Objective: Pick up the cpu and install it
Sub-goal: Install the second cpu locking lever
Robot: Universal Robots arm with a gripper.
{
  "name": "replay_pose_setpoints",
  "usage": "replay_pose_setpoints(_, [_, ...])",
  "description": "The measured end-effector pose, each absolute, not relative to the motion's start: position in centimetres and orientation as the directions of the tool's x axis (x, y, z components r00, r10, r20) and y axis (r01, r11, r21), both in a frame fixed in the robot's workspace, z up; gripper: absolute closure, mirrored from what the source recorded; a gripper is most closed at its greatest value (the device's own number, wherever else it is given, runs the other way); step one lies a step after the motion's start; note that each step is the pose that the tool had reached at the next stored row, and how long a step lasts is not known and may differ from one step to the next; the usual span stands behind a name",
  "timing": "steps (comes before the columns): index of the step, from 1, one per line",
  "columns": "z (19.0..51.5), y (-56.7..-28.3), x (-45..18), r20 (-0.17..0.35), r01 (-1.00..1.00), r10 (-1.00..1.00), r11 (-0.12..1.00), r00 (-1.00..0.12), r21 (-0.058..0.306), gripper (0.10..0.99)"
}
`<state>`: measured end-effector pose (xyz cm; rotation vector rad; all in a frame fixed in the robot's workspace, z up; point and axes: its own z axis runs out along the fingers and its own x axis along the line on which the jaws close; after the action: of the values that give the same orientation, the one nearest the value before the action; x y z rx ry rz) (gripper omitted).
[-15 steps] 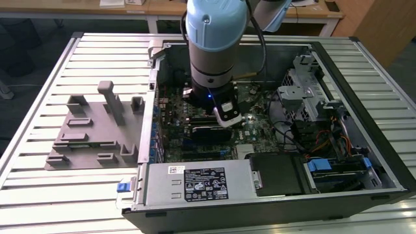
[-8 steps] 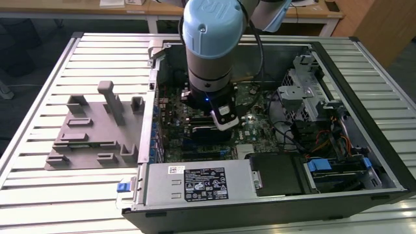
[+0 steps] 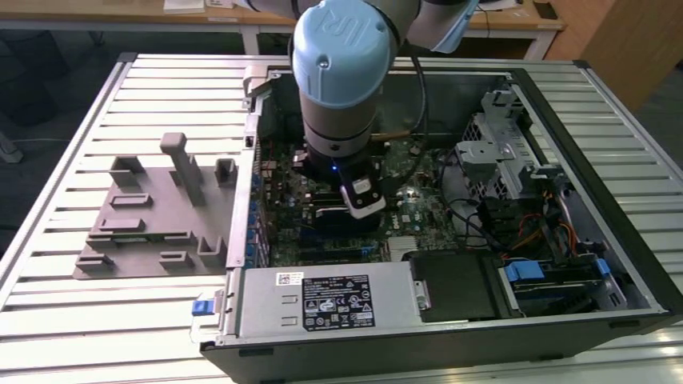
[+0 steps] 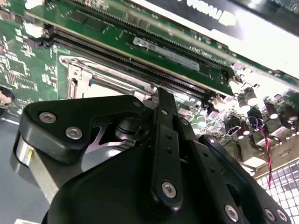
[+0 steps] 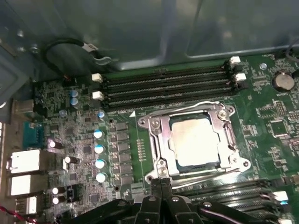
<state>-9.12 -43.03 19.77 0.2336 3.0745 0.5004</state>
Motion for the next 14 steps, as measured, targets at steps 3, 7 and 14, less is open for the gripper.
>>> replay_pose_setpoints(3, [19.62,-43.08,-9.29,0.009,0.144,0.15,0.931,-0.989,0.334,0.98])
replay_pose_setpoints(7, [19.37,-43.16,-9.32,0.013,0.145,0.15,0.923,-0.989,0.357,0.98])
replay_pose_setpoints(14, [18.74,-43.18,-9.32,0.016,0.146,0.151,0.914,-0.988,0.378,0.98])
